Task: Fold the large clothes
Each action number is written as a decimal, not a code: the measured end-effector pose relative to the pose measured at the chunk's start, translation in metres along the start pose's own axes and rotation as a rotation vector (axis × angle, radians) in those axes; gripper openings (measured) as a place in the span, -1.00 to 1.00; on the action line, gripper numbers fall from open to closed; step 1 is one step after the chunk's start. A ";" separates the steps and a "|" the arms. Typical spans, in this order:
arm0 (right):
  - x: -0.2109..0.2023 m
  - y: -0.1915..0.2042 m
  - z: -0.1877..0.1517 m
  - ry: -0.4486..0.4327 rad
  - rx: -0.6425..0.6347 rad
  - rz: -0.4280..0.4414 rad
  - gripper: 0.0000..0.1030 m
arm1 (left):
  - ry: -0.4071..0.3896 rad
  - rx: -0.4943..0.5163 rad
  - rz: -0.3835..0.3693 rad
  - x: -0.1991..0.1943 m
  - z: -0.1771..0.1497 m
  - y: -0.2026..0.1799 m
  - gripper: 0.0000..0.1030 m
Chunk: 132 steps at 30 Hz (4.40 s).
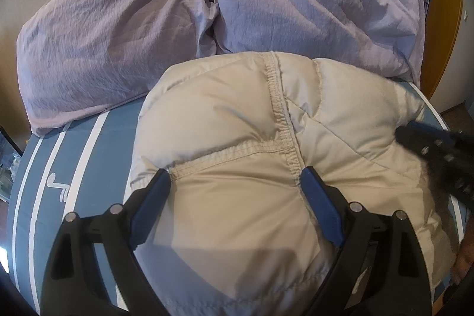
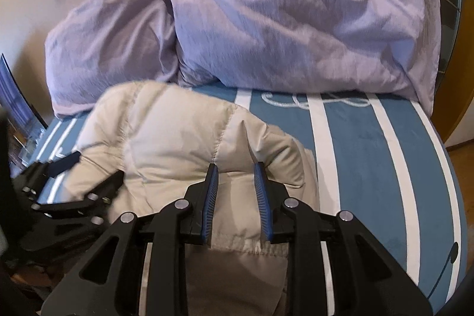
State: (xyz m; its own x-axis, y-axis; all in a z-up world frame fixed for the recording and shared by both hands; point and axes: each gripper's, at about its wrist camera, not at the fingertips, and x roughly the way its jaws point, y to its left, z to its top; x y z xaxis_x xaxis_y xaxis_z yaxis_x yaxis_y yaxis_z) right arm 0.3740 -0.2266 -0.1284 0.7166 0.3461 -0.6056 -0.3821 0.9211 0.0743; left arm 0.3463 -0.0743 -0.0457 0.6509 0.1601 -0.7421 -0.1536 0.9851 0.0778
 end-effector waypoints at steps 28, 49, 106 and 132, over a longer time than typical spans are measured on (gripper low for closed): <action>0.024 -0.005 -0.018 0.007 0.002 -0.005 -0.51 | -0.021 -0.103 0.073 0.000 0.059 0.024 0.72; 0.016 -0.001 -0.012 -0.018 0.023 -0.009 -0.47 | 0.006 -0.090 0.094 0.043 0.034 0.021 0.83; 0.035 -0.004 0.001 -0.064 0.033 -0.027 -0.27 | -0.007 -0.127 0.061 0.054 0.034 0.019 0.84; 0.006 -0.008 0.002 0.040 0.056 -0.075 -0.26 | 0.011 -0.210 -0.030 -0.010 0.017 0.053 0.85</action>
State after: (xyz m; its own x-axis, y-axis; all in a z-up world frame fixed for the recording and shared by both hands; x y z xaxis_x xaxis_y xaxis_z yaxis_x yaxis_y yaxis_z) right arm 0.3830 -0.2317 -0.1313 0.7176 0.2692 -0.6424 -0.2939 0.9532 0.0711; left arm 0.3444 -0.0230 -0.0224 0.6496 0.1295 -0.7492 -0.2867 0.9544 -0.0836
